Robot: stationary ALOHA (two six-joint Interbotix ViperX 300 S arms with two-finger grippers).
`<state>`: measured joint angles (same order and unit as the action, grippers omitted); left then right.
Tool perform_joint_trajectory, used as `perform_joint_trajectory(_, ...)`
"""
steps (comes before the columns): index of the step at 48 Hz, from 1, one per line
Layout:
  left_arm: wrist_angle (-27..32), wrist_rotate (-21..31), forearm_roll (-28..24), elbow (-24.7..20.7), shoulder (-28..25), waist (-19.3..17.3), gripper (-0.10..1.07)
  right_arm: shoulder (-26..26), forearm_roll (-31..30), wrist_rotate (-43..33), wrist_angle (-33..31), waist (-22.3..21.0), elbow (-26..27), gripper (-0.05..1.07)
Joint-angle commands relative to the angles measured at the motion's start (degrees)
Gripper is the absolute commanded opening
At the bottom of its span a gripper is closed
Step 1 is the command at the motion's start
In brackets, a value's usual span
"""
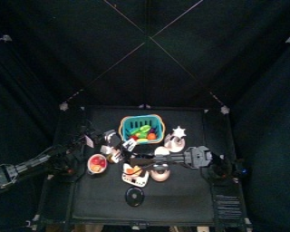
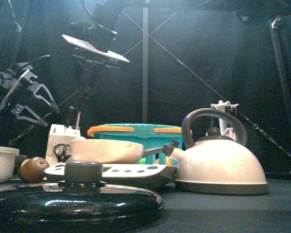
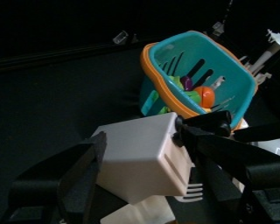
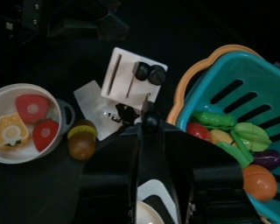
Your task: Grab pairing knife
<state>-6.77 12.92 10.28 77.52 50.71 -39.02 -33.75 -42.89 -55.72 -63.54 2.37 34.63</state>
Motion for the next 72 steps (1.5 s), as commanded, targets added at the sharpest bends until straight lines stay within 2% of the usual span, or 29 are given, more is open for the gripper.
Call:
perform_joint_trajectory(1,0.00,-0.09,-0.09,-0.70,-0.35,-0.18,1.00,4.31,-0.70,-0.09,0.18,0.44,0.44,0.61)
perform_joint_trajectory(45,0.18,-0.09,-0.09,-0.53,-0.35,-0.18,1.00,7.56,-4.66,-0.26,-1.14,2.90,-1.93,0.61)
perform_joint_trajectory(61,0.18,-0.09,0.00,-0.18,-0.35,-0.35,1.00,12.39,-6.50,-3.87,-0.44,4.31,-9.49,0.61)
perform_joint_trajectory(72,0.18,-0.09,0.00,-0.18,-0.35,-0.44,1.00,17.05,-9.23,-10.20,3.43,4.83,-18.28,0.61)
